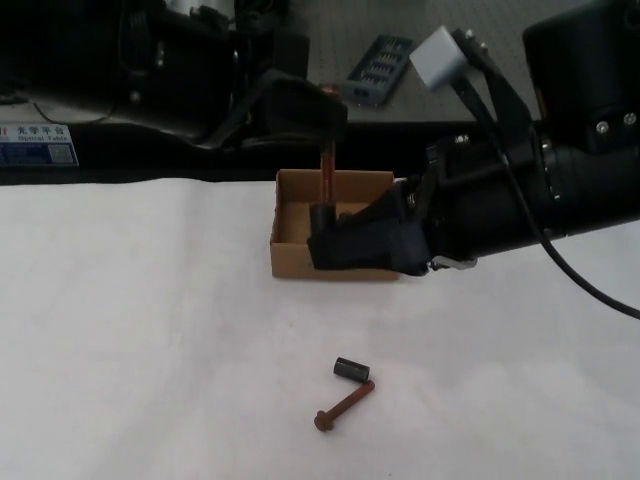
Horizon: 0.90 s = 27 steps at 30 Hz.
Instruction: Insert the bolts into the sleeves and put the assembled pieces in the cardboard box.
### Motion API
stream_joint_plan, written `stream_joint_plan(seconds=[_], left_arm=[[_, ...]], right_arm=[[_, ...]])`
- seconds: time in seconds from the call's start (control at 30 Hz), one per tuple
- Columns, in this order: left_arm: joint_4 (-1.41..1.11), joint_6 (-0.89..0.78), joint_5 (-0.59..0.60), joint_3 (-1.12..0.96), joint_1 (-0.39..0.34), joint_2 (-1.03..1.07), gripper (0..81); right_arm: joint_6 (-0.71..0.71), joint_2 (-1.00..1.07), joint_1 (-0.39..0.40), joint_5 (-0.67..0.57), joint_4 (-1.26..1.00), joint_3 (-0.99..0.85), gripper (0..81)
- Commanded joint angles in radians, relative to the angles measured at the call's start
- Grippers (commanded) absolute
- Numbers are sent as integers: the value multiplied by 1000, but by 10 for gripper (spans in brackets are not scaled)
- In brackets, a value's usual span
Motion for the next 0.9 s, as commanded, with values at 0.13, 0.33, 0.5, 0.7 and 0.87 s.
stream_joint_plan(seconds=[0.13,0.33,0.5,0.7,0.87], left_arm=[[1,11,15,-5,1,-32,6],[3,11,15,-5,1,-54,6],[3,11,7,-5,1,-71,6],[17,11,7,-5,1,-73,6],[18,48,7,-5,1,-73,6]], right_arm=[[6,1,-3,12,-20,-1,25],[6,1,-3,12,-20,-1,25],[6,1,-3,12,-20,-1,25],[13,1,-3,12,-20,-1,25],[13,1,-3,-45,-20,-1,25]])
